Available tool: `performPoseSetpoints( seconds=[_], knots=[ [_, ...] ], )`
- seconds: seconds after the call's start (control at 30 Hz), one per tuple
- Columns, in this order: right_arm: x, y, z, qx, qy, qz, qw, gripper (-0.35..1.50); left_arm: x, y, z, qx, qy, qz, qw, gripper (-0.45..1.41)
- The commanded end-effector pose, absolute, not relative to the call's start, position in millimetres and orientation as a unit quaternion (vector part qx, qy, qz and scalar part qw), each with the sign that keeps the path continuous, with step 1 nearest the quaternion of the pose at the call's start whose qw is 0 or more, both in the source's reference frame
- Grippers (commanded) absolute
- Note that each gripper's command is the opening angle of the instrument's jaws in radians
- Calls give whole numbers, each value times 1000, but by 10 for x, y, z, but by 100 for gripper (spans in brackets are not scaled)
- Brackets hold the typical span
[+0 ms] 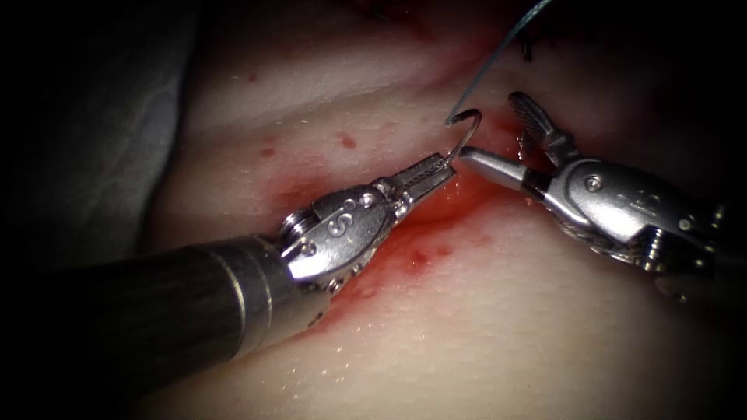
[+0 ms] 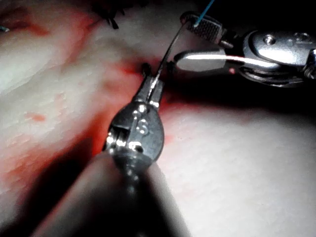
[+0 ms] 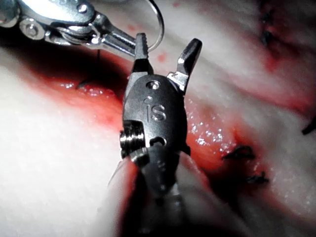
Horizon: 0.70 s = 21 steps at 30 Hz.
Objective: Wound Closure
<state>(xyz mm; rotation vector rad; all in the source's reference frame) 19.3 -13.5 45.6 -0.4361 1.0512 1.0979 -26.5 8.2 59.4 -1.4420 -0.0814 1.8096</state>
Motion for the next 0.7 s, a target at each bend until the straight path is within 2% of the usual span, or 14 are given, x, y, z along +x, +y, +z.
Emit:
performPoseSetpoints(
  seconds=[0.03, 0.17, 0.33, 0.57, 0.6, 0.7],
  knots=[
    [204, -135, 462, -200, 471, 487, 707, 94, -271, 81, 599, -569, -31, 716, 403, -45],
    [211, -134, 461, -202, 458, 478, 721, 93, -273, 80, 599, -565, -27, 716, 409, -45],
    [219, -133, 461, -214, 445, 462, 737, 76, -274, 79, 599, -563, -20, 721, 404, -45],
    [228, -132, 459, -241, 430, 425, 759, 66, -275, 77, 597, -560, -12, 725, 400, -45],
    [229, -132, 458, -241, 430, 425, 759, 59, -276, 77, 597, -560, -12, 725, 400, -45],
    [229, -132, 455, -240, 429, 423, 761, 22, -276, 76, 596, -560, -10, 726, 398, -45]
  ],
)
